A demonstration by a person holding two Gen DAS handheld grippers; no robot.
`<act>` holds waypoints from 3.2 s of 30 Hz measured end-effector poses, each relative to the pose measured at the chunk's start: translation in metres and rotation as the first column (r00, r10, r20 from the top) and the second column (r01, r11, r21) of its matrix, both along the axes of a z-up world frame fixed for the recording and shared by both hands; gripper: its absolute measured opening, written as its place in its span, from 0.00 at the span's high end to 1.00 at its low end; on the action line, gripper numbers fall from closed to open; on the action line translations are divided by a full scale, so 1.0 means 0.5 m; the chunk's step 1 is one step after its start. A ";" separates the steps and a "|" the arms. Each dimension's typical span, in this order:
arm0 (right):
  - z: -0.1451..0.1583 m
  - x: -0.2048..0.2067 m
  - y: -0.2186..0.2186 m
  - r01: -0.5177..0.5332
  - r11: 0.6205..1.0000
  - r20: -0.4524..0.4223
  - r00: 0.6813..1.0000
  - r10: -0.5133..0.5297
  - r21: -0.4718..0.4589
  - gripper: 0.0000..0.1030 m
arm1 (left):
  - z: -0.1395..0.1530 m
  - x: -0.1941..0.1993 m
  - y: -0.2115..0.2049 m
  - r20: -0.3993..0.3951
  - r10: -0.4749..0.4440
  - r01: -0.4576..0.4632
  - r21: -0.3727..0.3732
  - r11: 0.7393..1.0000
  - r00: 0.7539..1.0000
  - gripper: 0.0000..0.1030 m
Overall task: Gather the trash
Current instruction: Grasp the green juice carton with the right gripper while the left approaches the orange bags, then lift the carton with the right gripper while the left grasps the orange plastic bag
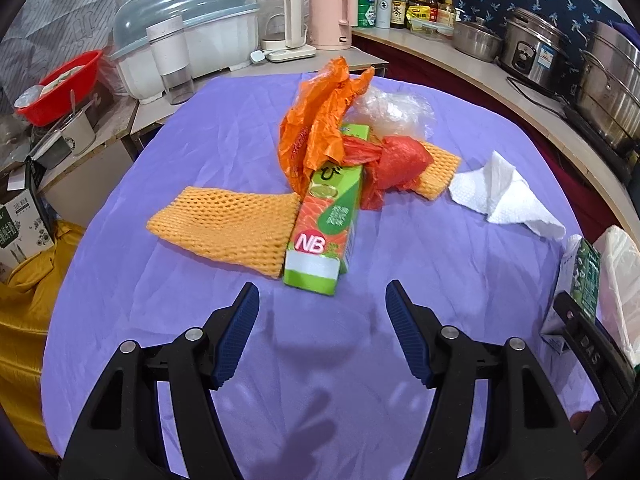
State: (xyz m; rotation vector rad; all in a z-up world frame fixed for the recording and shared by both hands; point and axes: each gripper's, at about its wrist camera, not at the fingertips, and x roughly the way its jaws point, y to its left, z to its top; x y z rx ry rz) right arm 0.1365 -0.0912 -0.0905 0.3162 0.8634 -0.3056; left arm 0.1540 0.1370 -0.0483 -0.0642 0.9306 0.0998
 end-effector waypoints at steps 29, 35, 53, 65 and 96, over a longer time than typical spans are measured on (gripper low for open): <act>0.059 -0.014 -0.036 -0.057 0.996 0.084 0.995 0.051 0.066 0.54 | 0.004 0.215 0.071 0.026 0.003 0.000 -0.118 0.993 1.000 0.74; 0.061 -0.036 -0.037 -0.075 0.994 0.090 0.994 0.068 0.084 0.54 | 0.049 0.163 0.077 0.067 0.003 0.006 -0.145 0.989 0.998 0.82; 0.101 -0.143 -0.092 -0.100 0.986 0.154 0.985 0.079 0.133 0.54 | 0.148 -0.016 -0.099 0.136 -0.175 0.198 -0.179 0.964 0.975 0.86; 0.032 -0.174 -0.063 -0.204 0.968 0.054 0.979 0.198 0.149 0.54 | 0.104 -0.073 -0.194 0.081 -0.270 0.280 -0.167 0.945 0.959 0.86; 0.128 -0.176 -0.157 -0.126 0.986 0.165 0.980 0.107 0.112 0.55 | 0.099 -0.098 -0.279 0.062 -0.328 0.333 -0.108 0.937 0.943 0.86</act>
